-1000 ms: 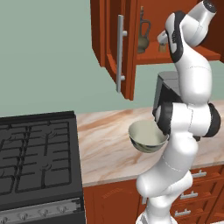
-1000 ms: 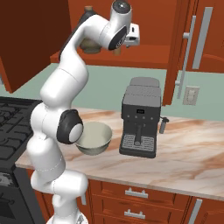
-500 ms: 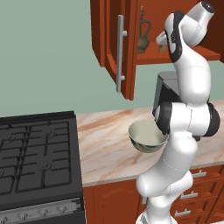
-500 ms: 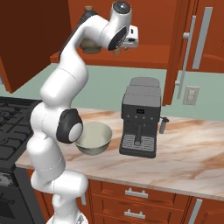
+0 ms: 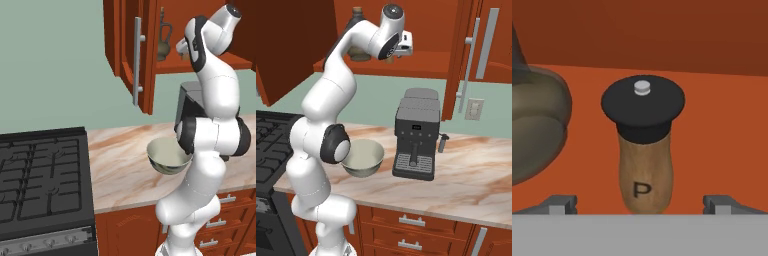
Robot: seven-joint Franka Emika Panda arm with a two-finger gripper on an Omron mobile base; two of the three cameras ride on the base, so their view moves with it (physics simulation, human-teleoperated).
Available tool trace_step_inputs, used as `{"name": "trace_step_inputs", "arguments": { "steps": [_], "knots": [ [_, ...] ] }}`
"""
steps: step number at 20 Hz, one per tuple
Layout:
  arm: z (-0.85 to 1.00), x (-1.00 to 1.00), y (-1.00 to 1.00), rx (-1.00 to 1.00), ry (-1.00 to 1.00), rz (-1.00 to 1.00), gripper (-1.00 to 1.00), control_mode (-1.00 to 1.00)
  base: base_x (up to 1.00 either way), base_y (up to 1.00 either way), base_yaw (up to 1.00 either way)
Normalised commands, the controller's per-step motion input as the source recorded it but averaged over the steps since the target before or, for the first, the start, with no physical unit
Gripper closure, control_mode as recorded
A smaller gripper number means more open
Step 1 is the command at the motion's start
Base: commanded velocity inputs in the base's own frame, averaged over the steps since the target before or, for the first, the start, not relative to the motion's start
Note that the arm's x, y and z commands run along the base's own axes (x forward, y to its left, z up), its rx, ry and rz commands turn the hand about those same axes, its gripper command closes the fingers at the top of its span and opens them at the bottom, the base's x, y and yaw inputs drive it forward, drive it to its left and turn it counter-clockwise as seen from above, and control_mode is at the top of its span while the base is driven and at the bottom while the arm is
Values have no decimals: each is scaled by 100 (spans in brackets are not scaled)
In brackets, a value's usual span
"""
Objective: Retrieve the bottle and the shaker from the cabinet and place them next to the mixing bowl on the counter. Then add garlic from the fridge to the mixing bowl.
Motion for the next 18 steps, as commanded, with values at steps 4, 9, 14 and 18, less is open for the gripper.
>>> {"name": "trace_step_inputs", "arguments": {
  "steps": [4,9,14,18],
  "knots": [
    [-1,8,0,0,0,0,-100,-100,0,0,0],
    [0,12,0,0,0,0,-100,-100,0,0,0],
    [-1,16,0,0,0,0,-100,-100,0,0,0],
    [-1,11,0,0,0,0,-100,-100,0,0,0]
  ]
}}
